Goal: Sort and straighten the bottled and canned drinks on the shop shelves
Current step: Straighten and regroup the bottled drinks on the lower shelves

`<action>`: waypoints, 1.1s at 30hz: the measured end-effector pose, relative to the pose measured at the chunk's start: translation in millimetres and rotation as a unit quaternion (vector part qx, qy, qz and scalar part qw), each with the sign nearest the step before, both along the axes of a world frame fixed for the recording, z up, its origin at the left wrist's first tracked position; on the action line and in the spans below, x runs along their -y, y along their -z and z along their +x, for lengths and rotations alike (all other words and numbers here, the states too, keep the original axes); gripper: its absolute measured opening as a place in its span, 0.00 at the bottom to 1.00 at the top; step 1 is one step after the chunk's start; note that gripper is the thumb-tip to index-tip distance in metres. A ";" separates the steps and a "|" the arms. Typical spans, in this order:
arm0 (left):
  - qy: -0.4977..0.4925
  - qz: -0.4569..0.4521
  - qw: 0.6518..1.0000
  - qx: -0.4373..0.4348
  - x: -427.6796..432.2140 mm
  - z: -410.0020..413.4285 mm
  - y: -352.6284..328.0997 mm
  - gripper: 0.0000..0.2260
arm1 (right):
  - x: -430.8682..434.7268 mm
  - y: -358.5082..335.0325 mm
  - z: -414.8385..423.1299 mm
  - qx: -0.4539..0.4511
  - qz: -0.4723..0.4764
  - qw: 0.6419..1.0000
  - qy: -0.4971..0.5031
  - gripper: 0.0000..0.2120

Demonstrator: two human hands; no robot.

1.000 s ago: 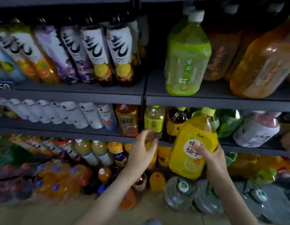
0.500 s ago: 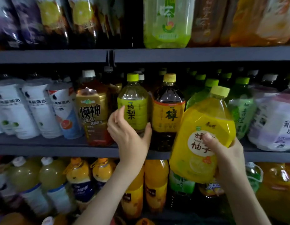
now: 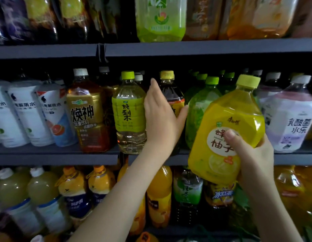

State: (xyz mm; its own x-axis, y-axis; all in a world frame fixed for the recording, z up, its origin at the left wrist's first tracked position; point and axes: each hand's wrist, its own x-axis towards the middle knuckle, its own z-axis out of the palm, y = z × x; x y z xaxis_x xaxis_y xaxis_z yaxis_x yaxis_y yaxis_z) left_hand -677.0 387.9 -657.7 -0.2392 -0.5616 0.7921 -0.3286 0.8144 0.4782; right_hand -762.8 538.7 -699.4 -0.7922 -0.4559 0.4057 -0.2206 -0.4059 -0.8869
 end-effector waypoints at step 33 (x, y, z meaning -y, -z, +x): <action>-0.047 0.040 0.983 -0.173 16.6 147.8 23.2 0.37 | 92.5 14.3 36.4 -0.129 0.092 0.984 0.078 0.47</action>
